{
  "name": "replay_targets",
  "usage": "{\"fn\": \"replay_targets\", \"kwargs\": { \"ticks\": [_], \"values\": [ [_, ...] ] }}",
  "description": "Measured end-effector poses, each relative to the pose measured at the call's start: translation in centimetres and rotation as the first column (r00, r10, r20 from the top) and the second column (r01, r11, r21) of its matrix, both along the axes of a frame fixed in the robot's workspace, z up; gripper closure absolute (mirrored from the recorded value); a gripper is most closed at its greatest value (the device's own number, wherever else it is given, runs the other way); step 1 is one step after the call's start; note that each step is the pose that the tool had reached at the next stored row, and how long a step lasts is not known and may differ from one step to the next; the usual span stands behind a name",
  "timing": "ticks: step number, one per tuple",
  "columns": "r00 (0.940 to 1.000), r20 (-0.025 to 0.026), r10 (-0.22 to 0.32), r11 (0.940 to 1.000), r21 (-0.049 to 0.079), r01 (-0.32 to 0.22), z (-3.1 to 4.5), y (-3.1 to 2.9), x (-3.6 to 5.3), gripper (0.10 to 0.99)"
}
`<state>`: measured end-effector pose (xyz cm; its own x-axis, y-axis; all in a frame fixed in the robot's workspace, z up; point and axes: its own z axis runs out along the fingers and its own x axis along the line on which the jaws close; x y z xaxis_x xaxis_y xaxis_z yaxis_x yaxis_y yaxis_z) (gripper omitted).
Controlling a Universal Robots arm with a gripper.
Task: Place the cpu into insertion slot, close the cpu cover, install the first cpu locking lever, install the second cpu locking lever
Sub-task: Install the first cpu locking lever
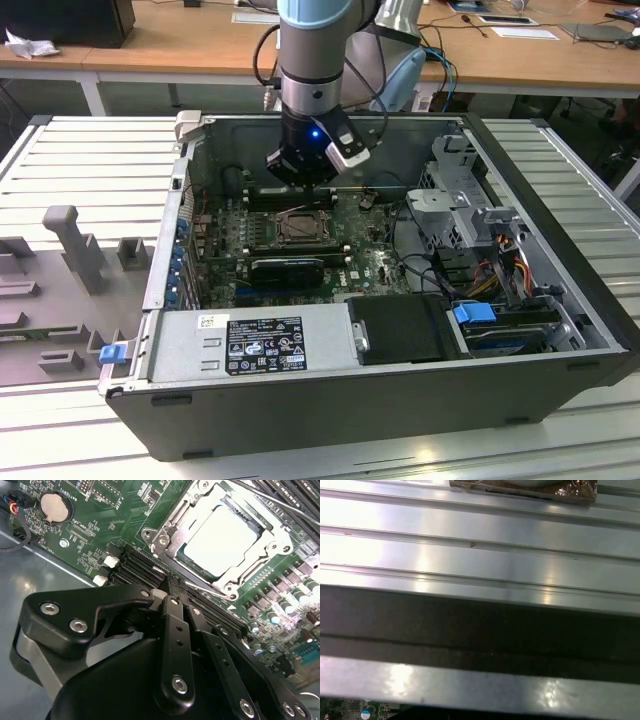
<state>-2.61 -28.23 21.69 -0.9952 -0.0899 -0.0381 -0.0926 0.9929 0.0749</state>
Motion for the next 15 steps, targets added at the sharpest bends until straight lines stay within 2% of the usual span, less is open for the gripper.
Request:
{"fn": "replay_targets", "kwargs": {
  "ticks": [9,11,15],
  "values": [
    [1.0,0.0001,0.001,1.0,-0.001,-0.001,-1.01,0.01,0.32,0.98],
    [1.0,-0.0001,0.001,1.0,-0.009,-0.001,-1.14,0.01,0.33,0.98],
    [1.0,0.0,0.001,0.9999,-0.015,-0.001,-1.21,0.01,0.34,0.98]
  ]
}}
